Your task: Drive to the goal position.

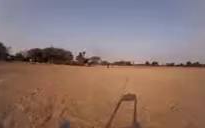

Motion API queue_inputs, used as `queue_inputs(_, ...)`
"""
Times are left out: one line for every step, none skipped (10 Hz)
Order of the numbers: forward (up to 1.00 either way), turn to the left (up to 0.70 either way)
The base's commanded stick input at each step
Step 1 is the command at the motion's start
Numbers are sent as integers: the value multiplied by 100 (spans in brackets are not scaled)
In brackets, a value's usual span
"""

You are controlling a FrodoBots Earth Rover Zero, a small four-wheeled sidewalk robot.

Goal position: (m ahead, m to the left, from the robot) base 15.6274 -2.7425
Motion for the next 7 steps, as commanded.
queue_inputs(70, 0)
queue_inputs(70, 0)
queue_inputs(70, 0)
queue_inputs(70, 0)
queue_inputs(70, 0)
queue_inputs(70, 0)
queue_inputs(70, 0)
